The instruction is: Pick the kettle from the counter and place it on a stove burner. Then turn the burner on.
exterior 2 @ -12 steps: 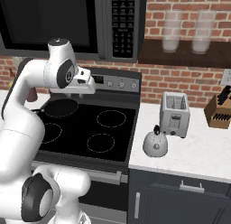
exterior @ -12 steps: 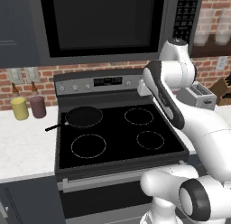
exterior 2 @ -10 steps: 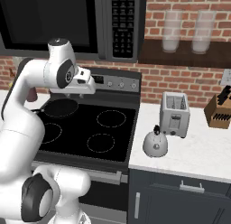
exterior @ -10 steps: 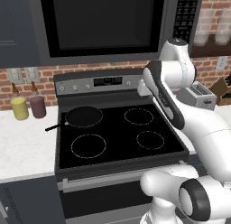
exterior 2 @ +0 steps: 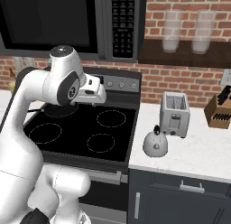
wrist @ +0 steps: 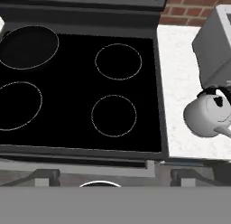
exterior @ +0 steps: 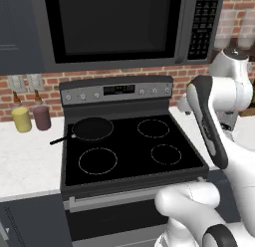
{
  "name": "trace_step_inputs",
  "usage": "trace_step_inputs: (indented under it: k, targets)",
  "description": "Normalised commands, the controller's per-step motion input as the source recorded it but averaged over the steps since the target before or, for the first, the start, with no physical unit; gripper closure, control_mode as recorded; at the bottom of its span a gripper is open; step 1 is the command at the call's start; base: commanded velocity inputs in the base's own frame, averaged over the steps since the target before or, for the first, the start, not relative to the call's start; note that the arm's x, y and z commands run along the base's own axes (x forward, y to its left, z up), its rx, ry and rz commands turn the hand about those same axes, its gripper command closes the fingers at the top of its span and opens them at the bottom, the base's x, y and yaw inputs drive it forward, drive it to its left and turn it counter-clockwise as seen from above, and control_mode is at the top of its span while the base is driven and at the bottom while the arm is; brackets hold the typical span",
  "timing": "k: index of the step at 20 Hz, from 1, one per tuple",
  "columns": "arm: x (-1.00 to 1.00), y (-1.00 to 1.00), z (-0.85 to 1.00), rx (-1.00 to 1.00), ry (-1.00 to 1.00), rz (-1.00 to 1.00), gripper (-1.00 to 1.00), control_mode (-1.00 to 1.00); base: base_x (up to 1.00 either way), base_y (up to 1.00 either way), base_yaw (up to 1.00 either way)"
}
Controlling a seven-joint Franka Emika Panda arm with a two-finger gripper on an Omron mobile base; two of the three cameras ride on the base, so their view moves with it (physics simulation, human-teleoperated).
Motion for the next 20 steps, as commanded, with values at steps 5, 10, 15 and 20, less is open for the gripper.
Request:
trace_step_inputs:
  k: [5,10,15,20]
  targets:
    - [-1.00,-1.00,0.00,0.00,-0.27,-0.13,-1.00,-1.00,0.00,0.00,0.00]
    - [-0.87,-1.00,0.00,0.00,-0.20,-0.12,-1.00,-1.00,0.00,0.00,0.00]
    - [-0.34,-1.00,0.00,0.01,-0.05,-0.08,-1.00,-1.00,0.00,0.00,0.00]
    - [0.40,-0.91,0.00,0.08,0.07,0.04,-1.00,-1.00,0.00,0.00,0.00]
